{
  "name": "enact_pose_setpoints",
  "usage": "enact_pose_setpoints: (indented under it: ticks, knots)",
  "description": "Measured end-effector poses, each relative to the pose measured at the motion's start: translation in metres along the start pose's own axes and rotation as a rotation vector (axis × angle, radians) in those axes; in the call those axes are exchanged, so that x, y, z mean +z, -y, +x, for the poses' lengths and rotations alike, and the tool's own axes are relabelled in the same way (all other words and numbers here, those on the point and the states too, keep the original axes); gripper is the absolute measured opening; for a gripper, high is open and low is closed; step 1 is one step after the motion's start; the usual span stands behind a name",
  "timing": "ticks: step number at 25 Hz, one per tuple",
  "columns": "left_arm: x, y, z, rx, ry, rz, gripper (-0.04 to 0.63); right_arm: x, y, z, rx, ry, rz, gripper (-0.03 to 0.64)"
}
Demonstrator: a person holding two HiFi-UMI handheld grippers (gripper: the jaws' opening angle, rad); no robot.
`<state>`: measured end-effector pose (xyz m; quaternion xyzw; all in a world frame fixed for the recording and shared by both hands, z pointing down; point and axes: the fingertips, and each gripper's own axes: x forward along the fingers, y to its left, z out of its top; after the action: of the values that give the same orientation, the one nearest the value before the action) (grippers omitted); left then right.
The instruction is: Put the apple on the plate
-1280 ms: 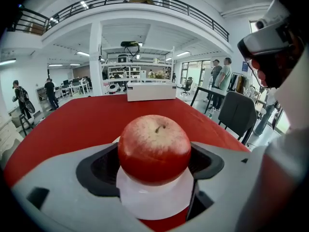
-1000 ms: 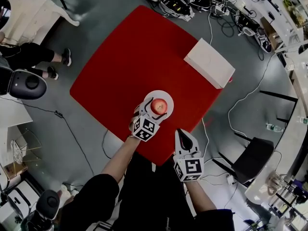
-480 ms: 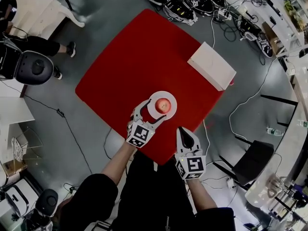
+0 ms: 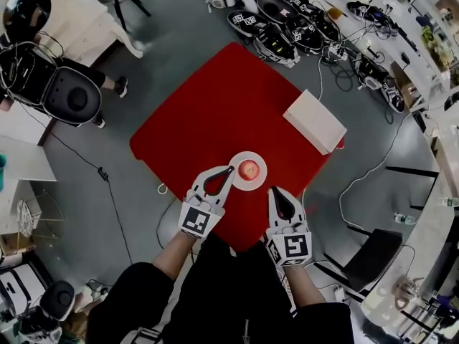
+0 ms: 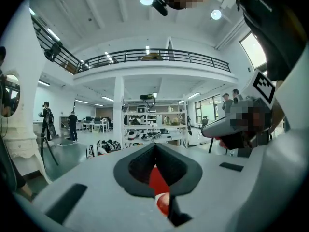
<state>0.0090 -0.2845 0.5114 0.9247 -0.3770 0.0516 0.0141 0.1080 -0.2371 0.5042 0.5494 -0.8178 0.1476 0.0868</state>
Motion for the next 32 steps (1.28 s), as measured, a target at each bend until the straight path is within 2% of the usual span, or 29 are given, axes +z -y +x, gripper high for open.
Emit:
enact_pose_setpoints:
  ticks: [2,5,9,11,15,19,22,27,32]
  knots:
    - [0.019,0.002,-0.008,0.015,0.023,-0.033,0.006,0.019,0.0,-0.002,0.009,0.068,-0.028,0.011]
    - [0.038,0.006,-0.014,0.013,0.039,-0.017,0.006,0.05,0.003,-0.006,0.013,0.175,-0.08,0.011]
    - [0.045,0.012,-0.014,0.019,0.05,-0.026,0.006,0.076,0.003,-0.016,0.005,0.315,-0.118,0.011]
    - [0.048,0.014,-0.016,0.028,0.057,-0.031,0.006,0.08,0.0,-0.021,0.016,0.348,-0.12,0.011]
    - [0.055,0.017,-0.021,0.051,0.059,-0.054,0.006,0.071,-0.001,-0.023,0.027,0.303,-0.121,0.011]
    - [0.044,0.018,-0.022,0.053,0.038,-0.054,0.006,0.054,0.0,-0.02,0.024,0.245,-0.125,0.011]
    - [0.029,0.017,-0.023,0.037,0.031,-0.024,0.006,0.045,-0.003,-0.017,0.031,0.229,-0.125,0.01]
    - [0.036,0.026,-0.019,0.014,0.045,-0.011,0.006,0.041,0.0,-0.019,0.024,0.219,-0.112,0.009]
    - [0.021,0.019,-0.019,0.015,0.04,-0.042,0.006,0.025,-0.003,-0.006,0.02,0.216,-0.109,0.009]
